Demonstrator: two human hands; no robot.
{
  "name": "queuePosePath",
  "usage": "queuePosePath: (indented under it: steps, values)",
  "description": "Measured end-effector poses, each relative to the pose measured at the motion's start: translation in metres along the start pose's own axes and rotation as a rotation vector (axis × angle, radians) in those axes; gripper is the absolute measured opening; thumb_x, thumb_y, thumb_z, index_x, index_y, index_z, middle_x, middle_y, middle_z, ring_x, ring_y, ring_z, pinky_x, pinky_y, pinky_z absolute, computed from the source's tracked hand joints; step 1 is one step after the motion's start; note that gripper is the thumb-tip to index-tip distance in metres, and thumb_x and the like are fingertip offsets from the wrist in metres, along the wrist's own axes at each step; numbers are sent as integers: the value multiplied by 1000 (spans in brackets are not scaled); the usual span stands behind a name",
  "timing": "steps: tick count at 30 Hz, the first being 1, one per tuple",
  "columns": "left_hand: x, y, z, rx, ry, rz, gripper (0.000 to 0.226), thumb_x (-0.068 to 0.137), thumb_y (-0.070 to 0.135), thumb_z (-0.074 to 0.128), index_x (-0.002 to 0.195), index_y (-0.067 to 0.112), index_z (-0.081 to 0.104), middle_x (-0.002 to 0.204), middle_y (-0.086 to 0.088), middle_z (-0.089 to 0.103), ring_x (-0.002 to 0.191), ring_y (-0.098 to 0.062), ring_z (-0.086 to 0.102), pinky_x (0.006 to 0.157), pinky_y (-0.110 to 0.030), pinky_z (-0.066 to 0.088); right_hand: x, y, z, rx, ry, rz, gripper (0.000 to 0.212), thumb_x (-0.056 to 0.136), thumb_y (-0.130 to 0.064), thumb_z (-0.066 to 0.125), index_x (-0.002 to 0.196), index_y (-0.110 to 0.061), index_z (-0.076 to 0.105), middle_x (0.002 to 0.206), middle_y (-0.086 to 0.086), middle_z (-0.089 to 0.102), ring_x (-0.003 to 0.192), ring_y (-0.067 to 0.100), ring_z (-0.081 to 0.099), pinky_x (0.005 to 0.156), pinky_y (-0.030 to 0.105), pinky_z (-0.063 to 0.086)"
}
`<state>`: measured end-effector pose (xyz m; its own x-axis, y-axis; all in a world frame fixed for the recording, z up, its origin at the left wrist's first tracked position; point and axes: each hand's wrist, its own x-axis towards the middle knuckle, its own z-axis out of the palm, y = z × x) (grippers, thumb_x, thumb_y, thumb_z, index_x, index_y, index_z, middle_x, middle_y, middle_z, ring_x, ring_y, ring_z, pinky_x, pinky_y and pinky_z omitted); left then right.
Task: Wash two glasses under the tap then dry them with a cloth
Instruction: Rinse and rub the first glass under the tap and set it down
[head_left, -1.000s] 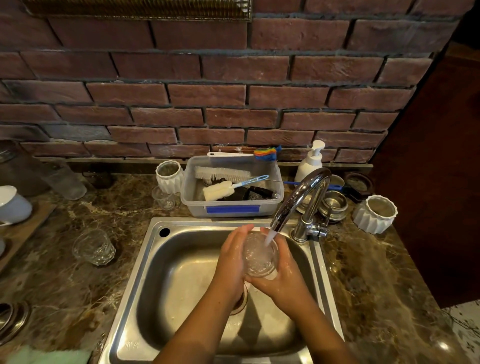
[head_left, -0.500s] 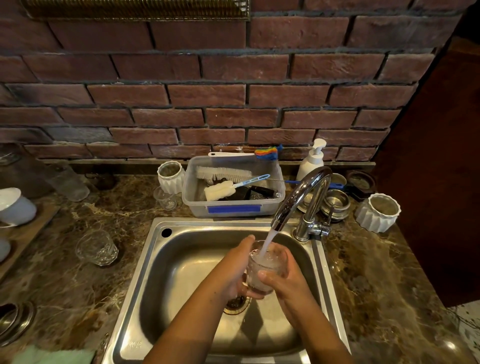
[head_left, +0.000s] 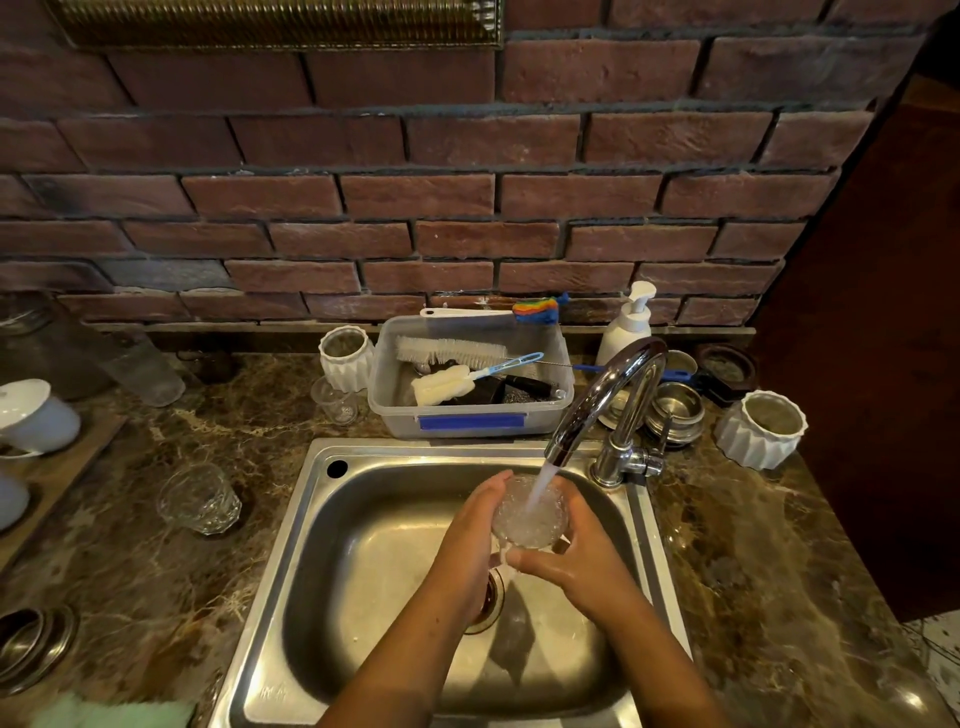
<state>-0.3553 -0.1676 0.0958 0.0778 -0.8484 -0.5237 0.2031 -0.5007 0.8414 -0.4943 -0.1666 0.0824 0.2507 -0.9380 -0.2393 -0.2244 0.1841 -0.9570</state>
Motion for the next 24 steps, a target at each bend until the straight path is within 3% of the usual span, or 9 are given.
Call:
queuePosePath:
  steps: [3,6,10,12,16,20,24]
  values:
    - [0,0,0,13,-4,37,31,105,35,46,134,37,57,136,3,58,119,-16,57,103,-40,51,0,0,-2,-44,-67,14,83,67,-28,90,135,-41,44,130,-18,59,123,3,55,98,21,49]
    - [-2,-5,-1,16,-25,62,31,104,35,48,134,41,55,137,5,55,123,-17,54,106,-47,48,0,-1,-6,-25,-34,1,78,71,-17,89,129,-43,45,127,-20,56,119,-1,53,85,11,49]
    - [-3,-6,0,-49,-21,91,29,102,29,51,128,38,60,128,3,63,116,-18,61,97,-41,53,0,2,-3,-23,-69,16,82,68,-20,89,133,-41,44,126,-15,61,119,4,59,94,22,53]
    - [0,-5,-1,-35,13,83,38,101,19,53,136,33,57,133,1,60,114,-17,59,93,-39,54,-1,-1,-4,-22,-84,16,76,71,-15,88,128,-43,46,122,-15,61,112,-3,60,85,15,53]
    - [4,-10,-2,-6,29,89,36,102,20,53,133,35,59,138,0,57,122,-22,56,103,-49,51,-2,-1,-4,-7,-72,12,74,72,-13,88,125,-44,47,124,-12,62,116,5,60,81,13,53]
    - [2,-10,-3,-14,28,91,31,101,25,55,129,37,61,136,1,59,123,-23,57,107,-54,47,-1,-2,-4,-12,-77,15,72,72,-9,87,124,-41,48,120,-14,61,107,-4,61,76,9,51]
    - [2,-13,-5,-74,28,95,29,101,23,55,126,34,65,131,-2,64,122,-26,60,106,-54,49,-2,-4,-4,-22,-90,22,75,71,-12,88,126,-43,47,124,-17,59,117,5,57,80,13,52]
